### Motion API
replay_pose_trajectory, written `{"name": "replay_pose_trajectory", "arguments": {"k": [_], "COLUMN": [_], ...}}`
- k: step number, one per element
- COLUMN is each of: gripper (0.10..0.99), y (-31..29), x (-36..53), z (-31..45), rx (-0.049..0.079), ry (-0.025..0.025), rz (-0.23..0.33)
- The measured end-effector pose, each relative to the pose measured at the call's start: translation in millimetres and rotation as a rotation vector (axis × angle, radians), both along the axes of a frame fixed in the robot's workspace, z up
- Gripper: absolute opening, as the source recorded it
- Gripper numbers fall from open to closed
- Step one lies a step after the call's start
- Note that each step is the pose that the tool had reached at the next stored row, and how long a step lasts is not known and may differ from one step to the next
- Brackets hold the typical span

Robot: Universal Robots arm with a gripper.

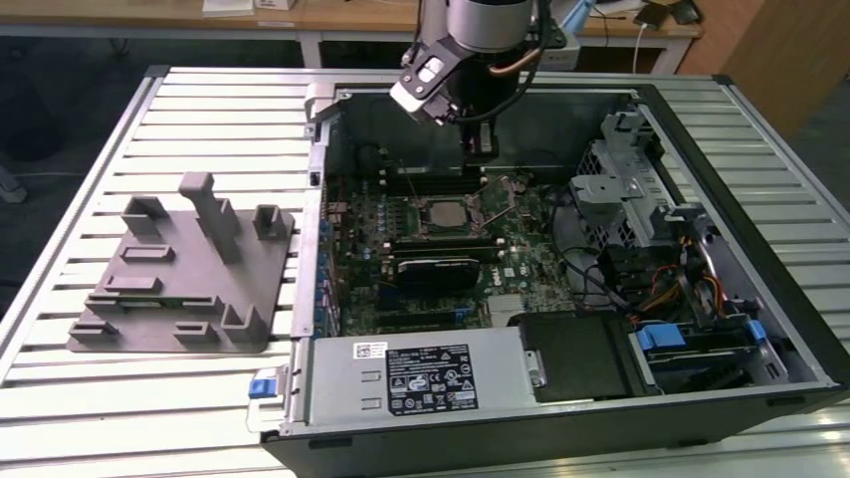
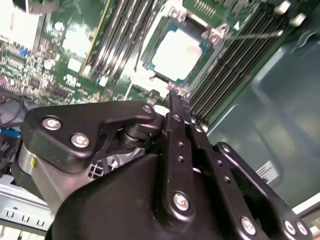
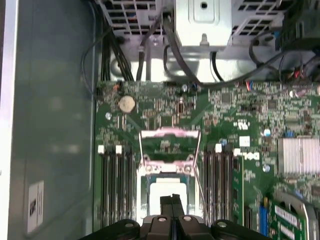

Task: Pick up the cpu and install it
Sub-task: 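Close the cpu cover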

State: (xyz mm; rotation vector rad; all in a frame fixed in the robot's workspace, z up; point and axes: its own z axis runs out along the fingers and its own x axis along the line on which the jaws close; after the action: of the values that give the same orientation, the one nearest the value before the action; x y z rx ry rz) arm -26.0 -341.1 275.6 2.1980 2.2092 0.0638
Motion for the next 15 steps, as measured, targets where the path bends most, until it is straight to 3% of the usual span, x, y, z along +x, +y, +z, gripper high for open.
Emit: {"name": "replay_pose_trajectory", "arguments": {"k": [15], "gripper": [0.106], "y": [0.0], "x": [45.0], "z": [-1.6], "rx": [0.000], "ry": [0.0021], "rz": [-0.001]}}
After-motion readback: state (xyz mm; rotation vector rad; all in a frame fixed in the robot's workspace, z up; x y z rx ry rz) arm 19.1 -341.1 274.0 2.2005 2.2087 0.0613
